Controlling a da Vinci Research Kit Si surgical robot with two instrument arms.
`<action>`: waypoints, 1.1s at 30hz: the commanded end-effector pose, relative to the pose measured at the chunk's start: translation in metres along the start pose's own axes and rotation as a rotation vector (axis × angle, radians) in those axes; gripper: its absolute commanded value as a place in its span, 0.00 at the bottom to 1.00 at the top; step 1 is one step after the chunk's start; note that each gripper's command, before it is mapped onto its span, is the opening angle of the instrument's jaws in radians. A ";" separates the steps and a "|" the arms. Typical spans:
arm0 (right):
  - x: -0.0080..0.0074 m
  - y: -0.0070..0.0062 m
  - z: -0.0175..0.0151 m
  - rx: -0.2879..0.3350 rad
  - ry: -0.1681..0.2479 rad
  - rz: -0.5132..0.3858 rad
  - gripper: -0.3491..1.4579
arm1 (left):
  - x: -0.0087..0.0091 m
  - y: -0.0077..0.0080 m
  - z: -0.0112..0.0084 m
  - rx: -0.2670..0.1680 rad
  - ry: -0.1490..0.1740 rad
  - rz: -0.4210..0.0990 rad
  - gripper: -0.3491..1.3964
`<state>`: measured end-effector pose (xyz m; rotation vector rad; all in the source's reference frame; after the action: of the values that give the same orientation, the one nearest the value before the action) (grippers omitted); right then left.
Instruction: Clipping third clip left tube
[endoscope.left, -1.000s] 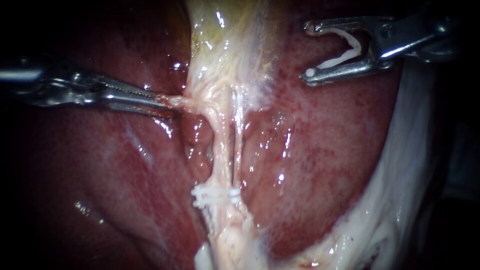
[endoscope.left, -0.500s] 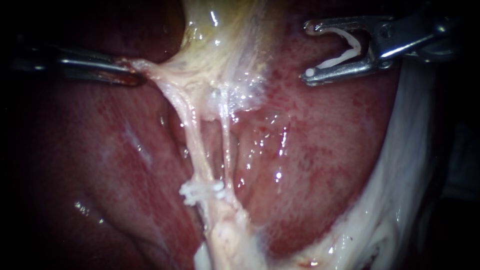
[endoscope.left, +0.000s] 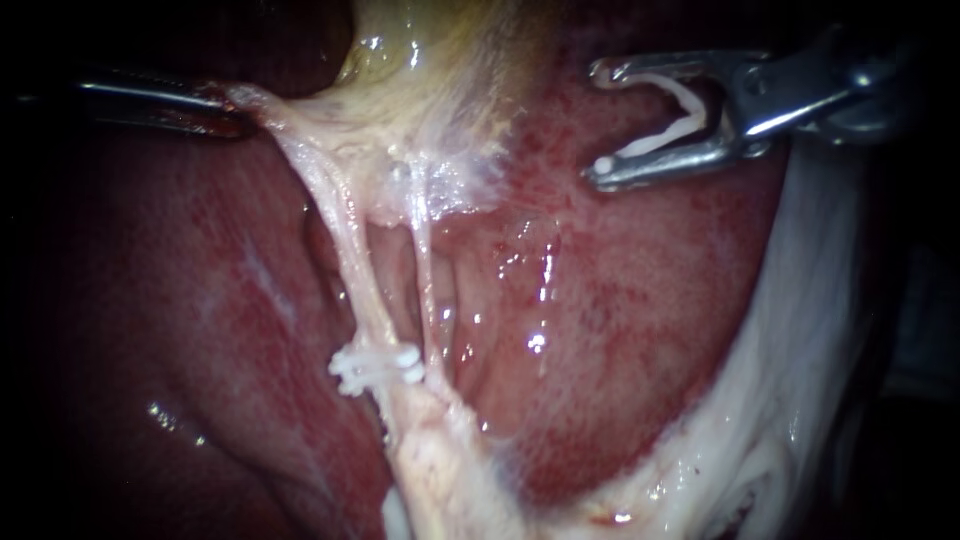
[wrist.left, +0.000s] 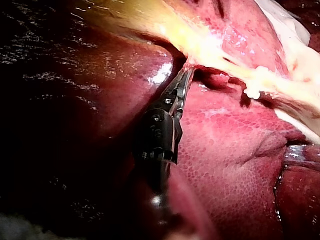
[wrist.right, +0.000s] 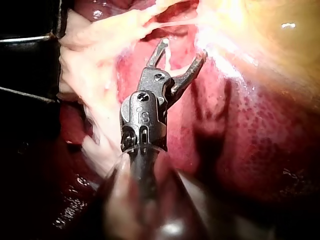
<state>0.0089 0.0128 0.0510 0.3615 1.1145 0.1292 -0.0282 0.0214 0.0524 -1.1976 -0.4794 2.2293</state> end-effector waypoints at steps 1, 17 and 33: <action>-0.0001 -0.0005 0.0008 0.008 0.004 0.024 0.47 | -0.0001 0.0000 0.0001 0.001 0.000 0.001 0.00; -0.0019 -0.0052 0.0131 0.147 0.065 0.305 0.47 | 0.0000 0.0002 0.0001 0.002 0.000 0.000 0.00; -0.0060 -0.0038 0.0165 0.196 0.099 0.442 0.47 | -0.0002 0.0002 0.0001 0.002 0.000 0.001 0.00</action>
<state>0.0208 0.0039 0.0616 0.7807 1.1344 0.4350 -0.0282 0.0211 0.0524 -1.1965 -0.4768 2.2299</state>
